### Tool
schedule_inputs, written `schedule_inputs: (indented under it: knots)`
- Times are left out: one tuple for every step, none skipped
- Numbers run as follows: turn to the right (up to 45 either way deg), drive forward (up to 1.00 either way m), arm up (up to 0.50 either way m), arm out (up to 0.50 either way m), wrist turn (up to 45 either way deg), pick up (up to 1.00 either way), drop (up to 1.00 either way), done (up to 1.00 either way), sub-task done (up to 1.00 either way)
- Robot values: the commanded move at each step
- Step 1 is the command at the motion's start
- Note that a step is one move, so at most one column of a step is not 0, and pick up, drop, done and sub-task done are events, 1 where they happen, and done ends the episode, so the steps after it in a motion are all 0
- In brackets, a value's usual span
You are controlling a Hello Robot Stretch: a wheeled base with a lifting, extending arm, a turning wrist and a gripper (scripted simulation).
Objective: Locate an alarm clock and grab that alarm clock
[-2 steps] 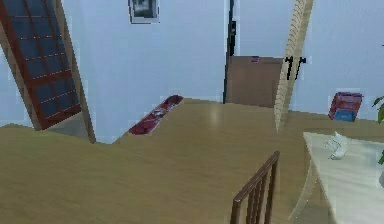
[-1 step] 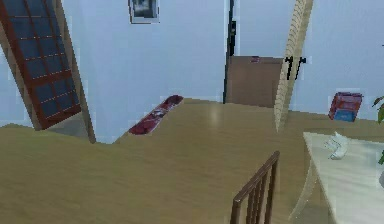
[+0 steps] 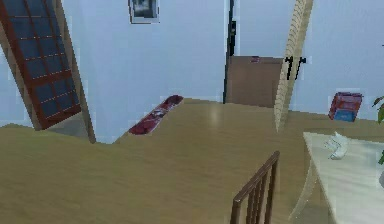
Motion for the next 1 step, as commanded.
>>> schedule_inputs:
  knots:
    - [0.0,0.00,0.00,0.00,0.0,0.00,0.00,1.00,0.00]
